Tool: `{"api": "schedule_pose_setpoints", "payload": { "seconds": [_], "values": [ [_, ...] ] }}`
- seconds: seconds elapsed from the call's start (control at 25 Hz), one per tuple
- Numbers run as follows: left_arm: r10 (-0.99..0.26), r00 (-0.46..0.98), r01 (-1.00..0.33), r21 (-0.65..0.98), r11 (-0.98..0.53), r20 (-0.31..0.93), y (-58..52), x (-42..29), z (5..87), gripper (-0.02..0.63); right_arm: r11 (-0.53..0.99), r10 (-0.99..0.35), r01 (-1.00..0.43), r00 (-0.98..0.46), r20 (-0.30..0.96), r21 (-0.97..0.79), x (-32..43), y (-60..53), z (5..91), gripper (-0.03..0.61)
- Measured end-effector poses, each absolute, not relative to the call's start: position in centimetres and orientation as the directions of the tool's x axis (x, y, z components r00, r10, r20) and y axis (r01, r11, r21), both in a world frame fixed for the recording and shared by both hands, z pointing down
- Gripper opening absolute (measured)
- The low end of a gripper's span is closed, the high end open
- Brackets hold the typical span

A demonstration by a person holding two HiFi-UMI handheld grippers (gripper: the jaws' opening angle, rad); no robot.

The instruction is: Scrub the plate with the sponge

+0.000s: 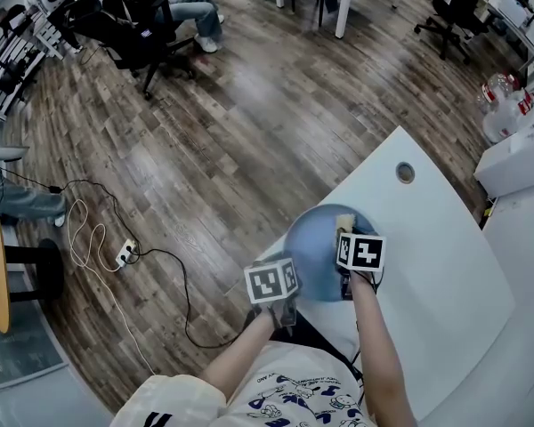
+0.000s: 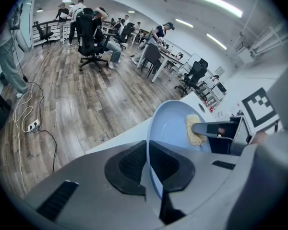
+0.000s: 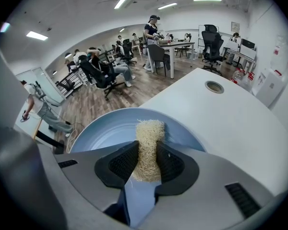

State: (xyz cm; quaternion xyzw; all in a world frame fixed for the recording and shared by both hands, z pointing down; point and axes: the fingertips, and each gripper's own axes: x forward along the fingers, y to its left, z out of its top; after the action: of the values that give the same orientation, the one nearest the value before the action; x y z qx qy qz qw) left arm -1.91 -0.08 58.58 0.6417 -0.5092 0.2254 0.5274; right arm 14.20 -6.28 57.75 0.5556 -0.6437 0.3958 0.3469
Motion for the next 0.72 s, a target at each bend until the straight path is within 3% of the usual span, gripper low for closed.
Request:
{"api": "schedule_pose_setpoints", "payload": {
  "seconds": [0.72],
  "values": [
    [-0.428, 0.382, -0.876, 0.468, 0.115, 0.819, -0.1, -1.8, 58.4, 0.025, 0.022, -0.386, -0.995, -0.094, 0.918, -0.093, 16.7, -4.4, 57.8, 0.116]
  ]
}}
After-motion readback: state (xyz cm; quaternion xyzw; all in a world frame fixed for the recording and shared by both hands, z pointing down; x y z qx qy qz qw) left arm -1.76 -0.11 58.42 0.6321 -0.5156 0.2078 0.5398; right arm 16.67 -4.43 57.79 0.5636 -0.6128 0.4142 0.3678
